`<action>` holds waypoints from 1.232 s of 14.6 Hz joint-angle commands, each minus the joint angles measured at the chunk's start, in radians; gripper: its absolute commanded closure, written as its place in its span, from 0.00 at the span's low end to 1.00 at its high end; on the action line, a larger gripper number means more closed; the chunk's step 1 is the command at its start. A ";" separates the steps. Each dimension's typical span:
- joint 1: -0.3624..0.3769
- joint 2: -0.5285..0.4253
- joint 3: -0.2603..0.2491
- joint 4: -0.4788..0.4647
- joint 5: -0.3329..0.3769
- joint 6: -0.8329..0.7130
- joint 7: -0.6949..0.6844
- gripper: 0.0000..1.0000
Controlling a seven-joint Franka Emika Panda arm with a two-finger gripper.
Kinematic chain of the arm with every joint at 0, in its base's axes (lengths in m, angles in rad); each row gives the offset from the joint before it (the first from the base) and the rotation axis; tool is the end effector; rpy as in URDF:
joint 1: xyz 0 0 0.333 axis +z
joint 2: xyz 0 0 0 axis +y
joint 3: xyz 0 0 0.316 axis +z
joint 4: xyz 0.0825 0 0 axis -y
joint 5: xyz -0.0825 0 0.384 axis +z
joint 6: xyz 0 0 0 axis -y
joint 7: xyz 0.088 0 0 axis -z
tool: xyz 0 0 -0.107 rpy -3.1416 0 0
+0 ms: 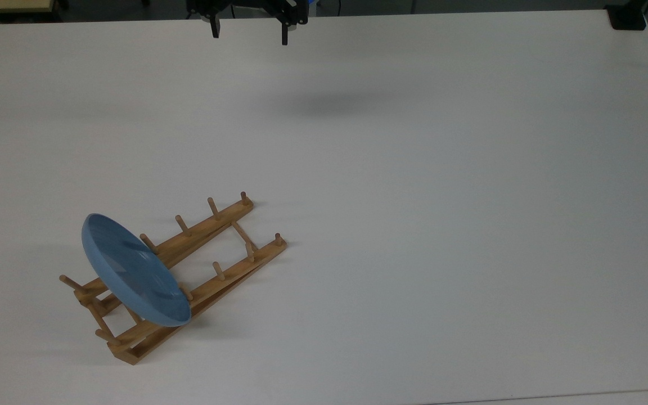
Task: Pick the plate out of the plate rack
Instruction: 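Move the open gripper over the blue plate's rim in the rack, then lower the gripper around the plate's rim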
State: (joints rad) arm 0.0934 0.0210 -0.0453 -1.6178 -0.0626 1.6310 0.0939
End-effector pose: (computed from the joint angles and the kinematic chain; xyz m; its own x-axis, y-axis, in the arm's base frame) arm 0.5646 0.0211 0.5959 0.9991 -0.0418 -0.0019 -0.0416 -0.9971 0.0638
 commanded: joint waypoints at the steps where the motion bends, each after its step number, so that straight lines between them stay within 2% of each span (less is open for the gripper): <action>1: -0.006 0.023 -0.011 0.044 -0.003 0.052 -0.038 0.00; 4: -0.035 0.031 -0.015 0.045 -0.009 0.189 -0.120 0.00; 9: -0.115 0.131 -0.016 0.045 -0.032 0.539 -0.212 0.01; 12: -0.162 0.206 -0.016 0.055 -0.101 0.709 -0.212 0.04; 15: -0.190 0.289 -0.016 0.107 -0.149 0.814 -0.210 0.14; 17: -0.208 0.336 -0.018 0.122 -0.180 0.894 -0.209 0.27; 18: -0.216 0.355 -0.018 0.121 -0.198 0.946 -0.207 0.31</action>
State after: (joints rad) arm -0.1097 0.3182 -0.0599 -1.5358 -0.2195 2.4899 -0.0986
